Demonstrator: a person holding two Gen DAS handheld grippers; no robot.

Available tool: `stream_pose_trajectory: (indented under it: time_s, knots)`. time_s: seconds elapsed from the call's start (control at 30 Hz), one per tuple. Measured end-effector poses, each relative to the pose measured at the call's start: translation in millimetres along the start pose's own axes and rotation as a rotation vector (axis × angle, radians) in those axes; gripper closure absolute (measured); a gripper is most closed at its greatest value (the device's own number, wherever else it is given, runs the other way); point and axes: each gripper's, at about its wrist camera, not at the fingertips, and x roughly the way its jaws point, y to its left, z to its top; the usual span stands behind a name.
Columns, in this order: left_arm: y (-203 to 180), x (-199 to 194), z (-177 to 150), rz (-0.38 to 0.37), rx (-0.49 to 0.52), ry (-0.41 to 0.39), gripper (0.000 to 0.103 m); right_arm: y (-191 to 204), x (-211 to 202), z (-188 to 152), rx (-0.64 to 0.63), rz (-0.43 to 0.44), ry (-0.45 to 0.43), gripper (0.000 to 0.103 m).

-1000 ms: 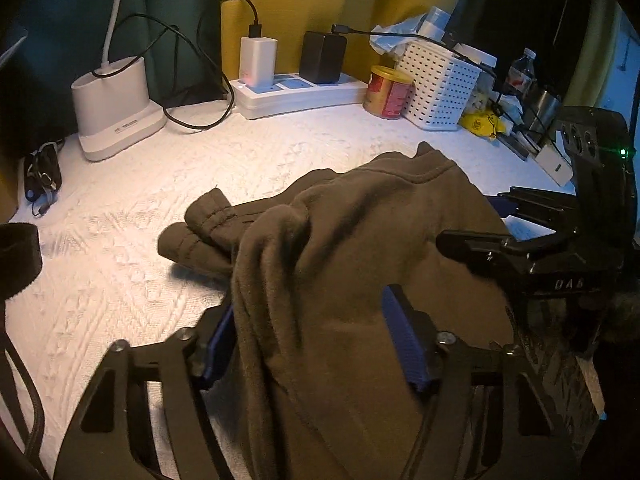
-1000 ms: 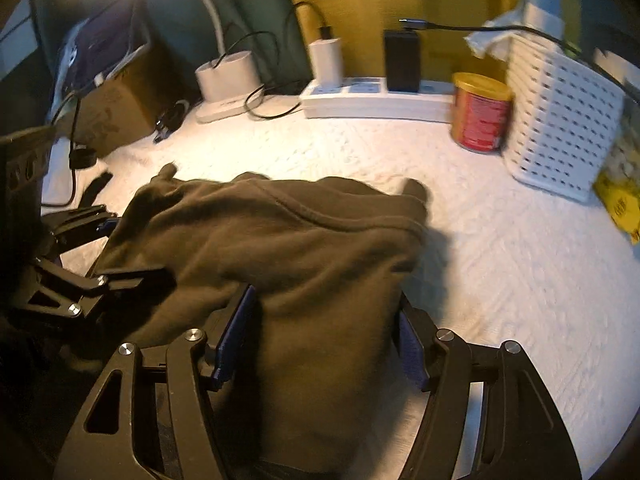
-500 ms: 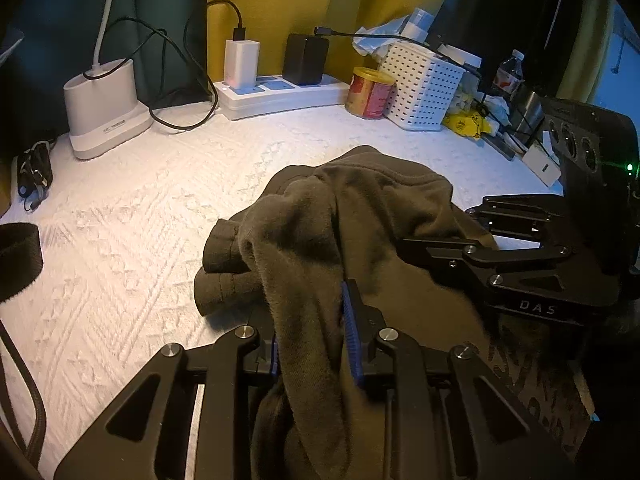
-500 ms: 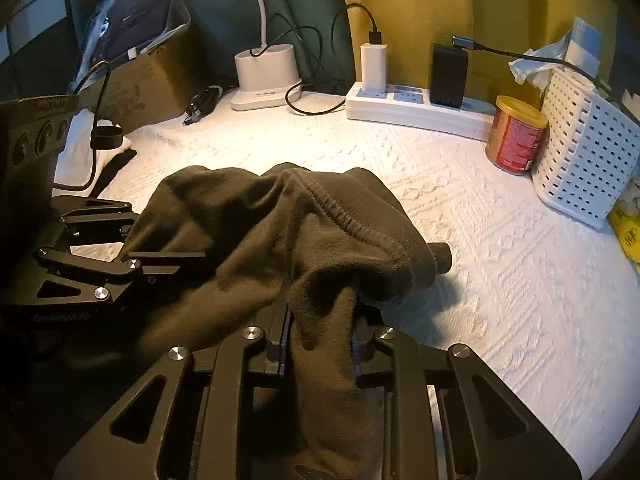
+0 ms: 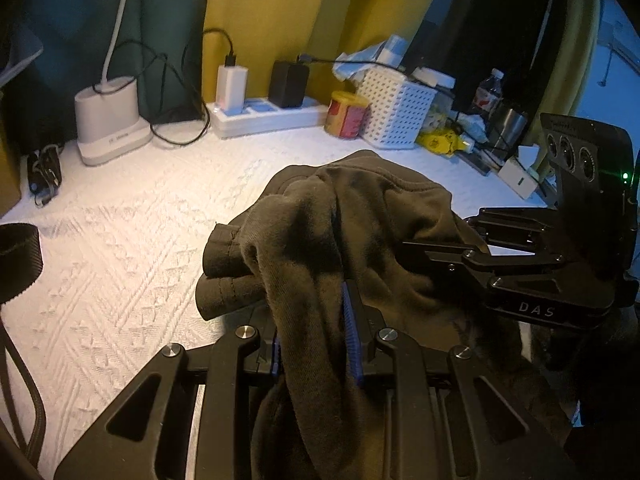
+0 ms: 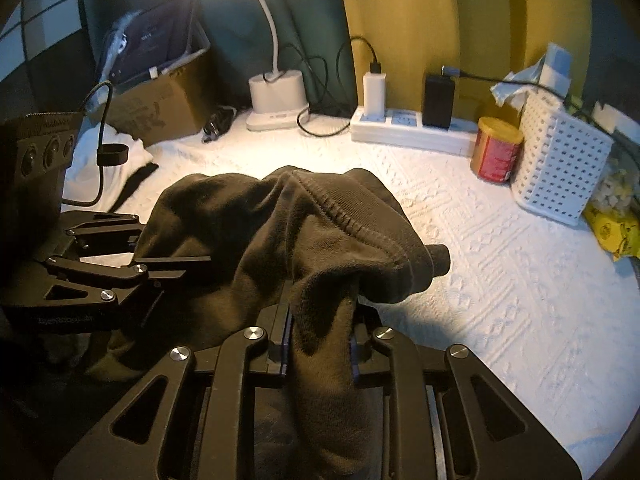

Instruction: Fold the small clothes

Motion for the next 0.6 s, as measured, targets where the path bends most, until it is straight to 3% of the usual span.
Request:
stream_pose_trajectory:
  time_s: [0.6]
  knots:
    - [-33,-55,-9,-0.011,0.025,-0.135,0.081,39,-72,-11,-0.043,-0.040,-0.123,0.082]
